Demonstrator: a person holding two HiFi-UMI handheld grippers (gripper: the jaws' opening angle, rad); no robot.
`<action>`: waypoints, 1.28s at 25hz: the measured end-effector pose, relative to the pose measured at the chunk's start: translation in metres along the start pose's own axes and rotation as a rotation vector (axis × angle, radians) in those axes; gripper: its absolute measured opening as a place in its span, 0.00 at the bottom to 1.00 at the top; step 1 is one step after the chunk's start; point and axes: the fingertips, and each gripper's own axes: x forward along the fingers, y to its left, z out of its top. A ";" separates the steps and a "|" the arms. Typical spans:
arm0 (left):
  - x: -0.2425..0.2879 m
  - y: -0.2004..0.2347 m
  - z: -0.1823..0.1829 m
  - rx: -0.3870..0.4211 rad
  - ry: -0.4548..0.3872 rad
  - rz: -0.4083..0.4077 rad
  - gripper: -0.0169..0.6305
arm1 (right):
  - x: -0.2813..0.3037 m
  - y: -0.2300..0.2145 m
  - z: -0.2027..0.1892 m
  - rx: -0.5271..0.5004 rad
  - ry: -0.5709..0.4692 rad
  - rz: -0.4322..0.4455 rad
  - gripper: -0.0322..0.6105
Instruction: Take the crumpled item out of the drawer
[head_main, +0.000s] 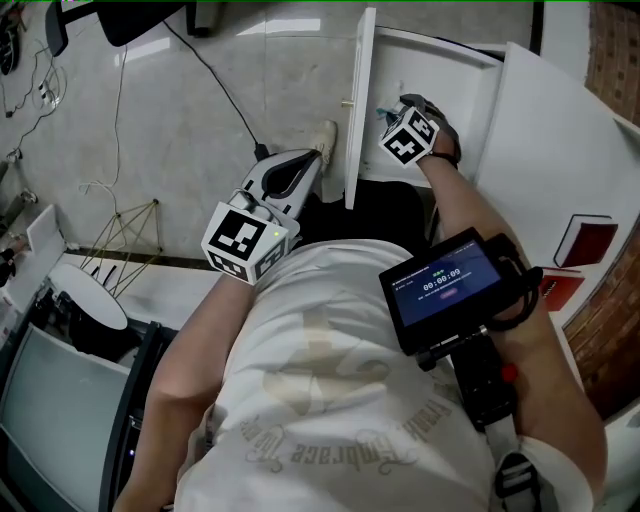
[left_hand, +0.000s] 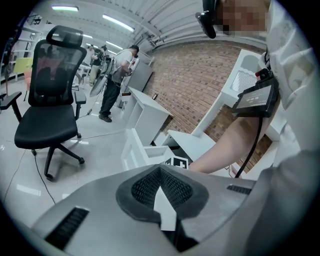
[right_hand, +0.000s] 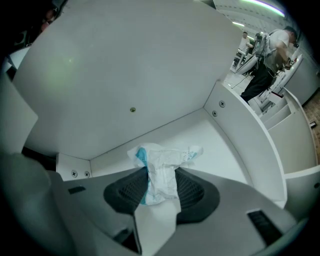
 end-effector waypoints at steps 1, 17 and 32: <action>0.001 0.000 0.001 0.003 0.000 -0.003 0.06 | -0.001 -0.002 0.001 0.006 -0.005 -0.002 0.33; 0.002 0.013 0.013 0.036 -0.018 -0.011 0.06 | -0.008 -0.014 -0.002 0.146 -0.020 -0.030 0.31; -0.009 -0.011 0.036 0.147 -0.059 -0.087 0.06 | -0.055 -0.001 -0.019 0.248 -0.058 -0.085 0.30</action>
